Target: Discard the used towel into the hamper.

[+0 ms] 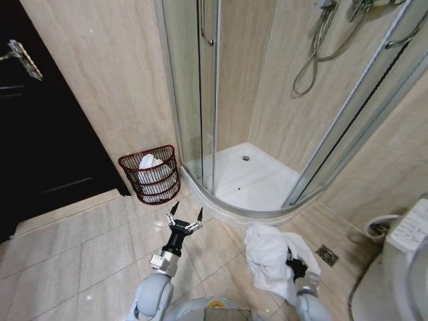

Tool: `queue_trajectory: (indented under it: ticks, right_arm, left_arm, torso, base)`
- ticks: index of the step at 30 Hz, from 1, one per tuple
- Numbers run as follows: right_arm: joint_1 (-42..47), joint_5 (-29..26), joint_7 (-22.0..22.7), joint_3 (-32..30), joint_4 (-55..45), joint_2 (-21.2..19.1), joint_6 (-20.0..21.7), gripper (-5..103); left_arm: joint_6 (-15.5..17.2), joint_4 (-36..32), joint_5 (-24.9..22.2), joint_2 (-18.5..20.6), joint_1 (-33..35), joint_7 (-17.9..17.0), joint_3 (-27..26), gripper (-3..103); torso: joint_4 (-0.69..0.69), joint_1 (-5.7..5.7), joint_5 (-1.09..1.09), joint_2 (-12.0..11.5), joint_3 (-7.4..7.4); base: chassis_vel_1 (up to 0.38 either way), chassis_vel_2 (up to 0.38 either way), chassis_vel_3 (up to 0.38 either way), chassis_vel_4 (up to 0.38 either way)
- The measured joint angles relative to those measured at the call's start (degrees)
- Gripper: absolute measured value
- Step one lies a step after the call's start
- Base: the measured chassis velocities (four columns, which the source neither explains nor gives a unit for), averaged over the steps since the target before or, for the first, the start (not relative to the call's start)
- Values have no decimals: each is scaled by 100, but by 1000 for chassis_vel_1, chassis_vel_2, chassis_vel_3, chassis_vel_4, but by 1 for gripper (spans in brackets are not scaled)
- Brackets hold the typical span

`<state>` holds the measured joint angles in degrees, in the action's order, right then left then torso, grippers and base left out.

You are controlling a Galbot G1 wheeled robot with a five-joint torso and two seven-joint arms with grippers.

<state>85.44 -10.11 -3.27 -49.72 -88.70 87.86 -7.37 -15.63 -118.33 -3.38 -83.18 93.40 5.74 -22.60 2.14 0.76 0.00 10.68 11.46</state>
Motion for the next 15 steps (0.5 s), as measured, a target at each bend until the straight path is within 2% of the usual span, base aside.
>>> queue_trajectory:
  ticks: [6, 9, 15]
  right_arm:
    - [298, 253, 117, -119, -844, 70, -159, 15]
    - [508, 387, 156, -197, -1586, 127, -185, 15]
    - [712, 405, 232, -240, -2804, 216, 81, 15]
  left_arm:
    - [-22, 14, 0, -15, 6, 0, 43, 100]
    - [-50, 20, 2, -26, 26, 0, 59, 100]
    - [-63, 20, -31, -20, 32, 0, 49, 100]
  torso:
    - [-1, 0, 0, 0, 0]
    - [-1, 0, 0, 1, 0]
    - [-1, 0, 0, 1, 0]
  base:
    - [0, 0, 0, 0]
    - [0, 0, 0, 0]
    - [0, 0, 0, 0]
